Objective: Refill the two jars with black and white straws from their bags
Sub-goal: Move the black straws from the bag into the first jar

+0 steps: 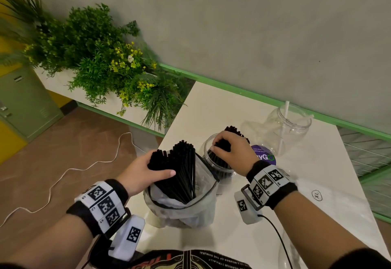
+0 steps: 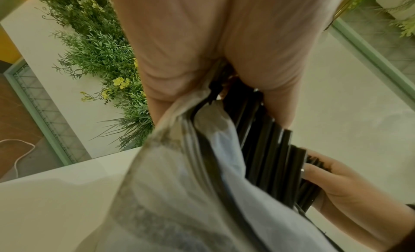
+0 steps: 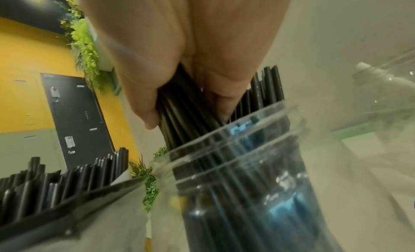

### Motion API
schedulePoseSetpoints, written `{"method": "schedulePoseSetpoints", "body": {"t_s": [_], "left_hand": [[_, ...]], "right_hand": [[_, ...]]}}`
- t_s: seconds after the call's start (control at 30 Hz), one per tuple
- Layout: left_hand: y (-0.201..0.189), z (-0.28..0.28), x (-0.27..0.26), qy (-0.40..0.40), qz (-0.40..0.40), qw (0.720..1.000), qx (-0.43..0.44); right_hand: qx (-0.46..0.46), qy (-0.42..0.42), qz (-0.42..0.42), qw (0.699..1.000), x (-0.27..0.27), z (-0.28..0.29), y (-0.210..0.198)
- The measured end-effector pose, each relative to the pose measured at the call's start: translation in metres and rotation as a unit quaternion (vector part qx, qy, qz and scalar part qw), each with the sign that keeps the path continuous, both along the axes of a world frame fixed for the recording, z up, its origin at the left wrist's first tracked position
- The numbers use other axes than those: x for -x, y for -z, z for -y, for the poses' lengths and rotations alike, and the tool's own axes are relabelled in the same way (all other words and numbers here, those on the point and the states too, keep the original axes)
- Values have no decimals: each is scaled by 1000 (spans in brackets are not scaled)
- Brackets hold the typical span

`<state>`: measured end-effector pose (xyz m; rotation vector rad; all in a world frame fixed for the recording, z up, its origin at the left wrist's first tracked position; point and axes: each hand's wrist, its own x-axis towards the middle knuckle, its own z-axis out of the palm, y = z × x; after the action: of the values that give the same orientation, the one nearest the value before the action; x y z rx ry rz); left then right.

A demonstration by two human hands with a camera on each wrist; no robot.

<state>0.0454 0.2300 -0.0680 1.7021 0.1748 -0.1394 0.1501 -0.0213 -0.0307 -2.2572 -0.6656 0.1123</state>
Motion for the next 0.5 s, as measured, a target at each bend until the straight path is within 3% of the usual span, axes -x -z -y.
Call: {"method": "schedulePoseSetpoints", "body": {"t_s": [0.17, 0.37, 0.5], "left_hand": [[-1, 0, 0, -2, 1, 1000, 4], [-2, 0, 0, 8, 1, 1000, 0], [-1, -1, 0, 3, -1, 1000, -1]], "right_hand": [[85, -30, 14, 996, -2, 10, 2], [72, 17, 179, 981, -6, 15, 9], [158, 24, 297, 941, -10, 20, 21]]}}
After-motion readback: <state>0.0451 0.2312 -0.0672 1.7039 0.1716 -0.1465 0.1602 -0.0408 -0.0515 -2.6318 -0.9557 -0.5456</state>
